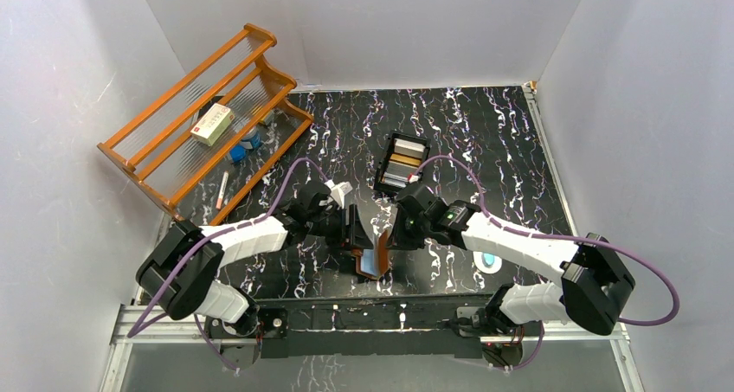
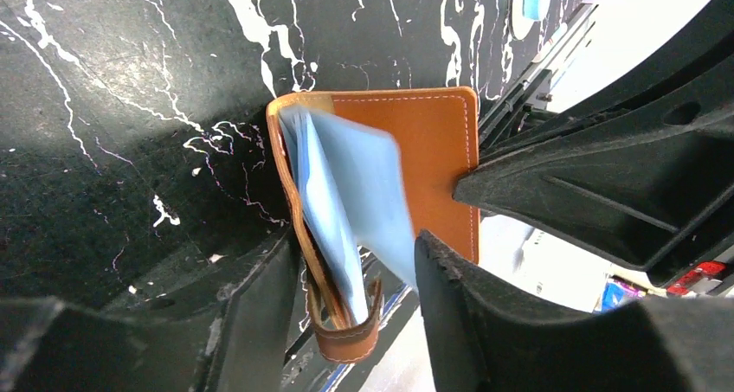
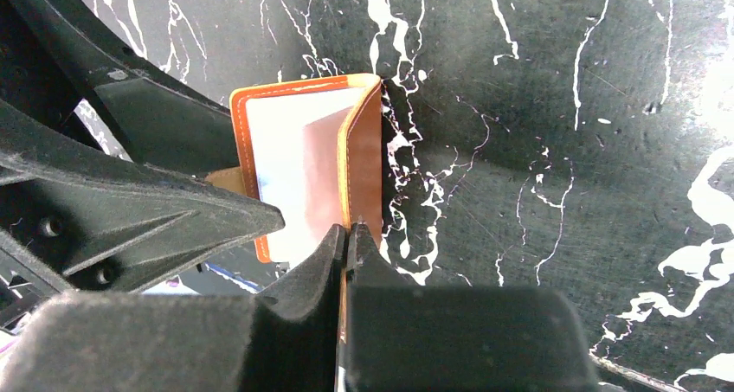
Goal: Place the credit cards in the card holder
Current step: Open the card holder at the center of the board.
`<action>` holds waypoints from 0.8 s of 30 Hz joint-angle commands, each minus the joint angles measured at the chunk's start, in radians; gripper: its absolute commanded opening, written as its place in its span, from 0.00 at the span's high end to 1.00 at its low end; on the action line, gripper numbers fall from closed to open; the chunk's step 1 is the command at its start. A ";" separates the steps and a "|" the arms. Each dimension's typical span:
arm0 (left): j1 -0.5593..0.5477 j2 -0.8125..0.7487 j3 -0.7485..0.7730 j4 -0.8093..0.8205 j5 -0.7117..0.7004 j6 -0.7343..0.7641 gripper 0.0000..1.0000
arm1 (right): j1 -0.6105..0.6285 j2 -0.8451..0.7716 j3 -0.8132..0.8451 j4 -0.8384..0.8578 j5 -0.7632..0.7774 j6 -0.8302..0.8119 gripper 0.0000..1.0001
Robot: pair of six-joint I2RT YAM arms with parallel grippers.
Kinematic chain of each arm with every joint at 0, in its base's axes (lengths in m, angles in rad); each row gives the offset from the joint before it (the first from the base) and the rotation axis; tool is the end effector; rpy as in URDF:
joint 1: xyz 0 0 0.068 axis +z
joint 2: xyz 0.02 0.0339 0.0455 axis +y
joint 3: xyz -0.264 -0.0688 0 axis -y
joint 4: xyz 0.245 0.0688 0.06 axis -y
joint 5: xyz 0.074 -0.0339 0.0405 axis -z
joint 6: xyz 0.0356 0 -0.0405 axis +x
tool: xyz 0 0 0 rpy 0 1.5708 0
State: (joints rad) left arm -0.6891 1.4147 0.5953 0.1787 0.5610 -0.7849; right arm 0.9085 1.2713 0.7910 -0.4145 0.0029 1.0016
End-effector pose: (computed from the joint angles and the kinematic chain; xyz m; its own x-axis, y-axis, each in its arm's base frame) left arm 0.1991 -0.1885 0.1740 -0.9396 -0.0013 -0.3424 0.2877 0.5391 -0.7916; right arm 0.1573 0.2016 0.2203 -0.9218 0.1876 -0.3391 -0.0203 0.8504 0.5258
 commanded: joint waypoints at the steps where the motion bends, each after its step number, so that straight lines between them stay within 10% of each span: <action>1: 0.003 -0.002 -0.006 -0.013 0.004 0.028 0.55 | 0.000 -0.023 -0.010 0.032 0.030 -0.022 1.00; 13: 0.003 -0.015 -0.027 0.000 -0.009 0.039 0.82 | -0.016 -0.052 -0.132 0.104 0.039 -0.026 0.99; 19: 0.003 0.018 -0.020 -0.038 -0.034 0.070 0.98 | -0.021 -0.086 -0.065 -0.042 0.093 -0.039 0.67; 24: 0.002 -0.025 -0.004 -0.032 -0.030 0.043 1.00 | 0.003 -0.168 0.077 -0.103 0.058 -0.047 0.63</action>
State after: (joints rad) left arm -0.6891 1.4319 0.5720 0.1593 0.5312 -0.7414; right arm 0.8932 1.1908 0.7368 -0.4877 0.0616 0.9638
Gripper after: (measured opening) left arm 0.065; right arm 0.374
